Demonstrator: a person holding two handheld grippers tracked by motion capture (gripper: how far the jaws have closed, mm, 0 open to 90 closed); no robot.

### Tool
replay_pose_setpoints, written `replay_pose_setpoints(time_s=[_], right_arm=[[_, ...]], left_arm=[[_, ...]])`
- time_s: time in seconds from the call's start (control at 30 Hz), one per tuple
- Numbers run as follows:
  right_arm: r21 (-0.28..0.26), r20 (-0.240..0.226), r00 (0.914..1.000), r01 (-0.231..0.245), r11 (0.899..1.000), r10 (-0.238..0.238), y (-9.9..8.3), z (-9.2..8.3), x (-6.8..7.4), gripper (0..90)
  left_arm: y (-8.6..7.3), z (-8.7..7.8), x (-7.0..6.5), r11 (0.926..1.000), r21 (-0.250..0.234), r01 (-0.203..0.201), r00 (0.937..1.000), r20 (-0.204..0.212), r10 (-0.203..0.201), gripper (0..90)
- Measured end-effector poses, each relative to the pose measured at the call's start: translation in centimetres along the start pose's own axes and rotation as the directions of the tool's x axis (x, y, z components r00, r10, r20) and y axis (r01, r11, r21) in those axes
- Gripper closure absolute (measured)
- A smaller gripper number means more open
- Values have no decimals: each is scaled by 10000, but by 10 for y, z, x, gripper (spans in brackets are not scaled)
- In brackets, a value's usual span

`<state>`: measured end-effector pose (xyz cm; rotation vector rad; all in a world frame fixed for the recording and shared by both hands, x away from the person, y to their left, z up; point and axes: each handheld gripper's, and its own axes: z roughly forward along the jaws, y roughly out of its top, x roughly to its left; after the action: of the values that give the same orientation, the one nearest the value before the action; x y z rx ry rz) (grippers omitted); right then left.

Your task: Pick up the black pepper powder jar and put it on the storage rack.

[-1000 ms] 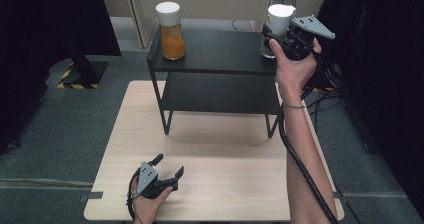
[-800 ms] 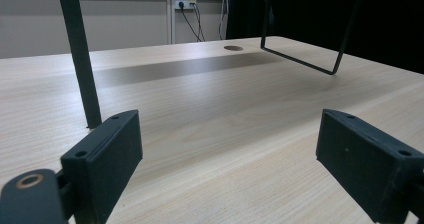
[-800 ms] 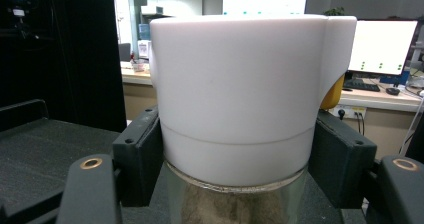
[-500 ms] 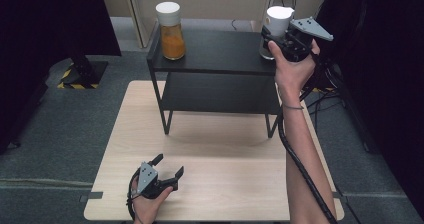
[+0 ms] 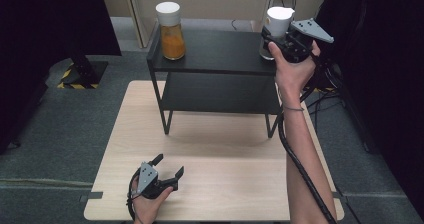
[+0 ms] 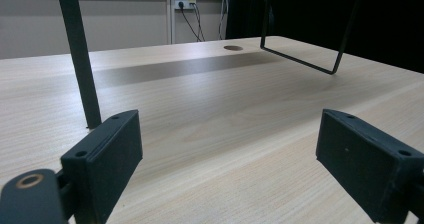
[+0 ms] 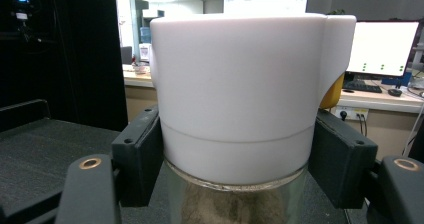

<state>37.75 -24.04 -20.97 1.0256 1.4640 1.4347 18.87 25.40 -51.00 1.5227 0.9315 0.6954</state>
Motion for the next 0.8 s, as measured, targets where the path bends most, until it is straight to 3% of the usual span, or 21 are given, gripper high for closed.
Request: replay_pose_setpoints(time_s=[0.23, 0.8], right_arm=[[8, 5, 10000, -51, 10000, 51, -1, -2, -2, 285], [288, -180, 9991, -385, 9988, 390, 4, -10, 4, 99]], left_arm=[[0, 0, 0, 10000, 3, -9, 10000, -1, 9, 105], [0, 0, -1, 10000, 14, -29, 10000, -4, 29, 106]])
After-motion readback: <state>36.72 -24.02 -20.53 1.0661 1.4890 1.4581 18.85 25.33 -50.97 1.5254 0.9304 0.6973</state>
